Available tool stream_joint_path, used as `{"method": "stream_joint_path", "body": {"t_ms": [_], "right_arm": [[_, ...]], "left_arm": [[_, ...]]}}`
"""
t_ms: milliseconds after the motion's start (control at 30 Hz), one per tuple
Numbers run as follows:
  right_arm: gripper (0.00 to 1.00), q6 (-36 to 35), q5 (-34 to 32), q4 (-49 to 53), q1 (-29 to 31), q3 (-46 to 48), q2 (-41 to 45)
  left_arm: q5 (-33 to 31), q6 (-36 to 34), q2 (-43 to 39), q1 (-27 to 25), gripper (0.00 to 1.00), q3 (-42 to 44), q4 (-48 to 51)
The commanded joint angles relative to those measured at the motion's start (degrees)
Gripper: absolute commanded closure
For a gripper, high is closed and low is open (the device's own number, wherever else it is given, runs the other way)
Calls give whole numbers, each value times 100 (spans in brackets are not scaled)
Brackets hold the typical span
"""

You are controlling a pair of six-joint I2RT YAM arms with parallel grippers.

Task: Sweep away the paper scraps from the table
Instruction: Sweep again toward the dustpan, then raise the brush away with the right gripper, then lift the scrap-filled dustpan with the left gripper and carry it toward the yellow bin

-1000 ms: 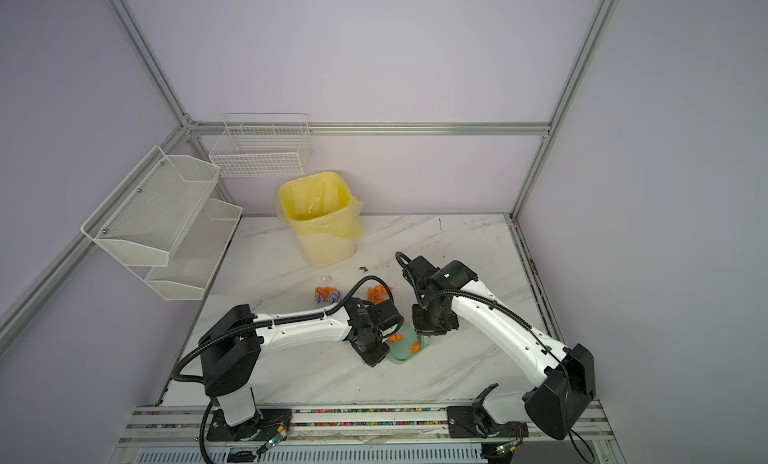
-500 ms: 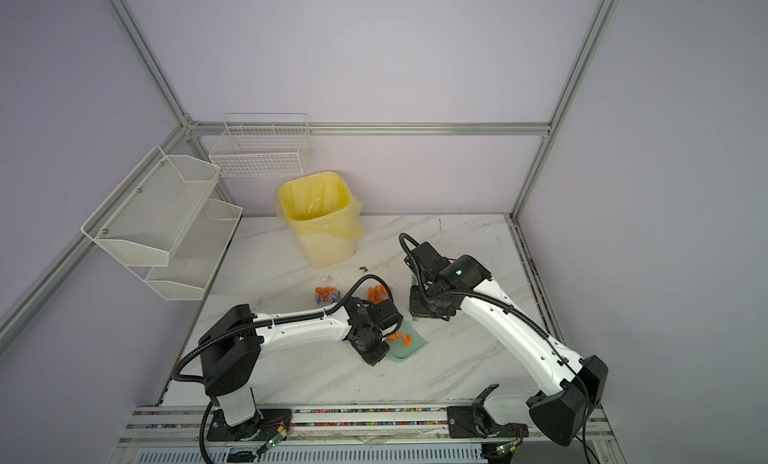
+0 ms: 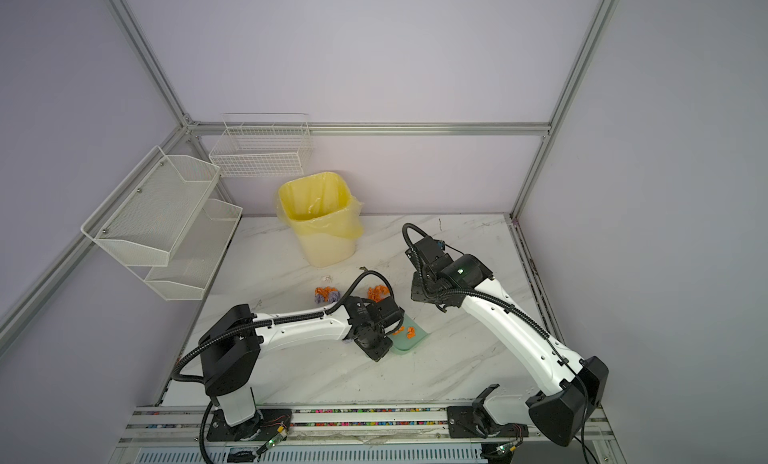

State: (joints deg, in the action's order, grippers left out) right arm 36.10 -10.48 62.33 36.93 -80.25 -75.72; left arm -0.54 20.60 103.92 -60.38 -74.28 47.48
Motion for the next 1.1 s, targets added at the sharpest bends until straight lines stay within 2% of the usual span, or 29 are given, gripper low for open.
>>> {"method": "stream_joint_path", "body": {"t_ms": [0, 100, 367, 500, 633, 733, 900, 1067], "right_arm": [[100, -166, -102, -456, -246, 21, -98], [100, -410, 226, -752, -564, 80, -226], [100, -595, 329, -1336, -1211, 68, -207], [100, -761, 630, -1512, -1485, 50, -267], [100, -848, 442, -1510, -1624, -18, -416], [100, -759, 615, -1829, -1695, 297, -326], [100, -744, 1100, -1971, -1728, 532, 97], [100, -918, 925, -1987, -1735, 637, 437]], "left_arm": [[-78, 228, -177, 35, 95, -43, -497], [-105, 358, -237, 35, 95, 86, -682], [-368, 627, -492, 30, 95, 250, -973], [-489, 656, -665, 35, 95, 159, -988], [-475, 751, -741, 35, 95, -175, -665], [-422, 811, -752, 35, 95, -391, -514], [-422, 1021, -731, 36, 95, -770, -386], [-753, 1180, -740, 31, 94, -841, -508]]}}
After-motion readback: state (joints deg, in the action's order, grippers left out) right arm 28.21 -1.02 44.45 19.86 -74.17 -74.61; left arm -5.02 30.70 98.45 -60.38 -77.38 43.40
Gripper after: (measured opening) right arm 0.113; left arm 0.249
